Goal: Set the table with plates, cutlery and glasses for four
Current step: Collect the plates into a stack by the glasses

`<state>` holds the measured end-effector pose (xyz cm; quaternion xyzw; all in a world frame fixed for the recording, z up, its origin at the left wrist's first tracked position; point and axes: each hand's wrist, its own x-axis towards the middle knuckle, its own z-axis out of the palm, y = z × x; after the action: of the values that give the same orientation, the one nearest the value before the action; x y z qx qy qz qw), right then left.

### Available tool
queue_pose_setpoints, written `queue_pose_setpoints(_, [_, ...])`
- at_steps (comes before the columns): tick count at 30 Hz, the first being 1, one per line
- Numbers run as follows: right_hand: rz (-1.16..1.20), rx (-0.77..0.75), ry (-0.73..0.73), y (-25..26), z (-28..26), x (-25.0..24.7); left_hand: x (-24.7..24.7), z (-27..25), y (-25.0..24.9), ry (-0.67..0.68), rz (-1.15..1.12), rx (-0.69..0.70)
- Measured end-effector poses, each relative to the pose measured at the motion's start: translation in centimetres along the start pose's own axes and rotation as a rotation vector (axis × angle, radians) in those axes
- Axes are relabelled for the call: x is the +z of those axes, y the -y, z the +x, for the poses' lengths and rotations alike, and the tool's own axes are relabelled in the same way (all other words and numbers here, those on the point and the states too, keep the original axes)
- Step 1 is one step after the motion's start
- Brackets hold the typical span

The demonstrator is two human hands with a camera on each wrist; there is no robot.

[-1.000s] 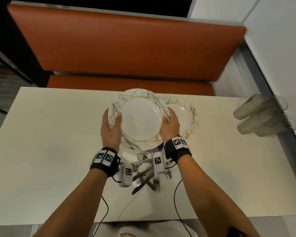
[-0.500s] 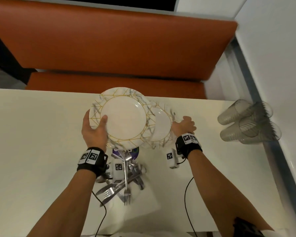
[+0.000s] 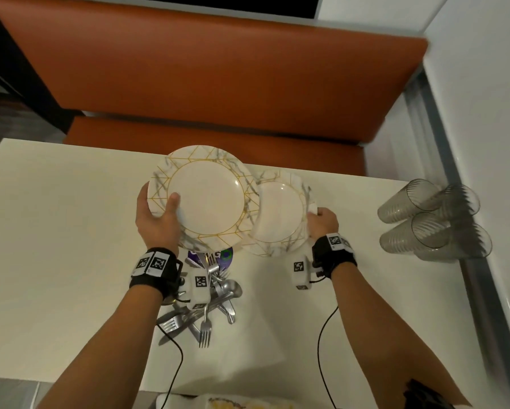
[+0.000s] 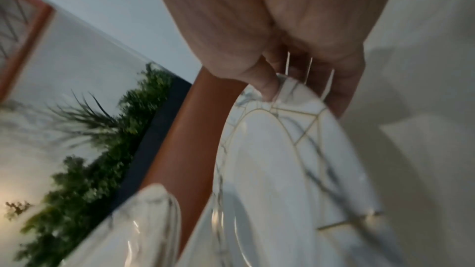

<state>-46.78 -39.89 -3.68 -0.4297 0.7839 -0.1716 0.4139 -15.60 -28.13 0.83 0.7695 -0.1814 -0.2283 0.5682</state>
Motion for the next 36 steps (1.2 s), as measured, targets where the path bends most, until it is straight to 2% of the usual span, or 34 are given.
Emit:
queue_pose_setpoints(7, [0.101, -0.278, -0.294, 3.6, -0.9, -8.7, -0.7, -0.9, -0.5, 0.000, 0.050, 0.047])
queue_pose_setpoints(11, [0.135, -0.315, -0.217, 4.2, -0.4, -10.5, -0.9, -2.7, -0.2, 0.062, 0.065, 0.068])
queue_pose_setpoints(16, [0.171, -0.287, -0.039, 3.5, -1.6, -7.6, -0.3, -4.9, 0.0, 0.133, 0.030, 0.023])
queue_pose_setpoints(22, [0.069, -0.300, 0.037, 2.7, -4.6, -4.0, 0.1, -6.5, 0.8, 0.226, -0.090, -0.113])
queue_pose_setpoints(27, [-0.021, -0.285, 0.022, 1.6, -7.2, -1.7, 0.1, -7.0, 0.4, 0.323, -0.237, -0.297])
queue_pose_setpoints(32, [-0.041, -0.276, -0.024, -0.5, -9.8, -1.0, 0.0, -8.0, 0.0, 0.452, -0.220, -0.320])
queue_pose_setpoints(36, [-0.023, -0.252, -0.108, -3.6, -11.6, -0.7, -0.4, -9.0, 0.4, 0.563, -0.091, -0.258])
